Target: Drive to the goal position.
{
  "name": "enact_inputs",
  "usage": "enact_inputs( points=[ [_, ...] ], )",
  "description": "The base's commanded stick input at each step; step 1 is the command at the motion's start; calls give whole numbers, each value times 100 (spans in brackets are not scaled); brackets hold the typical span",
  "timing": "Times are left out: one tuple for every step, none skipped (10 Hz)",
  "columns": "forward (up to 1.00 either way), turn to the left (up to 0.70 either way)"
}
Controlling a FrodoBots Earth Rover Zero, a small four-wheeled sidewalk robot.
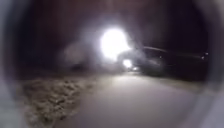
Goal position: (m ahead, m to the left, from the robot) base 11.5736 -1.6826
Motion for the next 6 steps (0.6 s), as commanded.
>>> enact_inputs(
  points=[
    [100, 0],
    [100, 0],
    [100, 0],
    [100, 0],
    [100, 0],
    [100, 0]
  ],
)
